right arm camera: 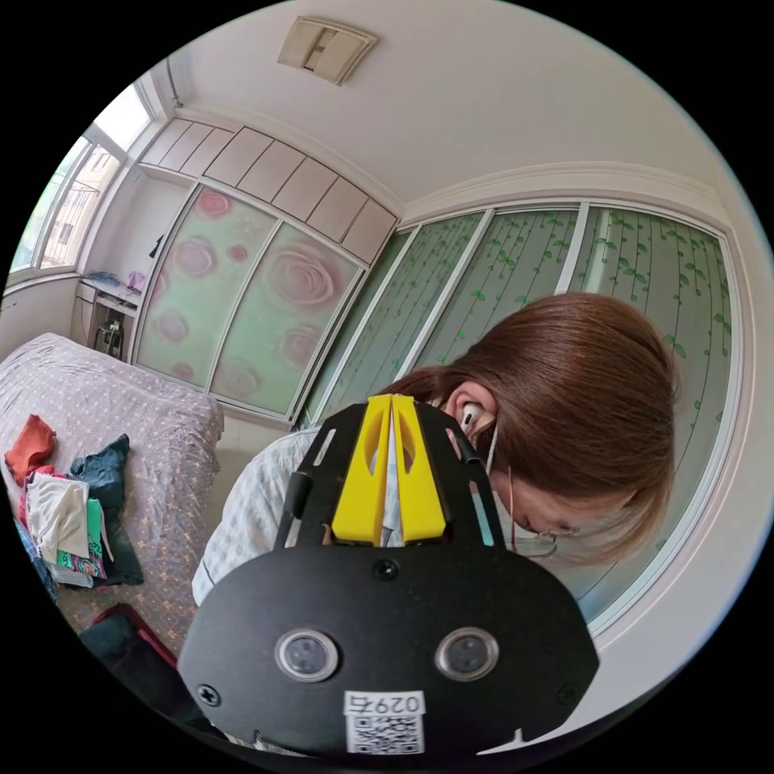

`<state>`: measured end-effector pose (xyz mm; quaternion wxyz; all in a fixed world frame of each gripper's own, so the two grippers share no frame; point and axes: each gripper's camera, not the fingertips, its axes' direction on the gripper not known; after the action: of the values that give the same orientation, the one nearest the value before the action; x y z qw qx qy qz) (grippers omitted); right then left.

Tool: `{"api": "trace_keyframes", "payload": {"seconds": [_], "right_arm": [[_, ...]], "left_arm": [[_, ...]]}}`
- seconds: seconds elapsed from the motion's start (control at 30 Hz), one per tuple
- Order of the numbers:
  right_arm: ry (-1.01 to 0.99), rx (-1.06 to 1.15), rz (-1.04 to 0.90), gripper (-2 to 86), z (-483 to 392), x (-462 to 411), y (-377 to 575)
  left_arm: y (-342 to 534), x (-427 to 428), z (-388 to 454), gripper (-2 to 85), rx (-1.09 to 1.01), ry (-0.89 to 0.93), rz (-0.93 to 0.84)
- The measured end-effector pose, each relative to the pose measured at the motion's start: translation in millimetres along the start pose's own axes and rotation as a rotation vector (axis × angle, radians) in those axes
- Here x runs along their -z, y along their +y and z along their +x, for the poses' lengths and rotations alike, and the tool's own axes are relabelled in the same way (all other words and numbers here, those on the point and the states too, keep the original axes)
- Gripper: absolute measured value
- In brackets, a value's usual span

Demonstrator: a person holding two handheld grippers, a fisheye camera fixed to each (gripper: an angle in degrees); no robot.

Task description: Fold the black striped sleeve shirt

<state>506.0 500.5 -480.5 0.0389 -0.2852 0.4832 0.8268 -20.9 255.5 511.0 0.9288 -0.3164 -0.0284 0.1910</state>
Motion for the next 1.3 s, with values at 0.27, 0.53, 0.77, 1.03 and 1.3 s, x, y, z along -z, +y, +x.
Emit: {"api": "trace_keyframes", "payload": {"seconds": [0.27, 0.53, 0.77, 1.03, 1.3], "right_arm": [[-0.006, -0.011, 0.016, -0.5, -48, 8, -12], [-0.016, -0.001, -0.011, -0.5, -98, 18, -15], [0.050, -0.028, 0.031, -0.5, -146, 62, 20], [1.237, -1.277, 0.034, -0.3, -271, 236, 298], [1.407, -2.465, 0.003, 7.5, -514, 293, 615]], "left_arm": [[-4, -4, -2, -1.0, 0.000, 0.006, -0.006], [-8, -11, -3, -1.0, 0.006, 0.021, -0.011], [-13, -19, 3, -1.0, 0.006, 0.020, -0.017], [-22, -29, 18, -1.0, -0.004, -0.015, -0.045], [-42, -44, 52, -1.0, -0.098, -0.137, -0.154]]}}
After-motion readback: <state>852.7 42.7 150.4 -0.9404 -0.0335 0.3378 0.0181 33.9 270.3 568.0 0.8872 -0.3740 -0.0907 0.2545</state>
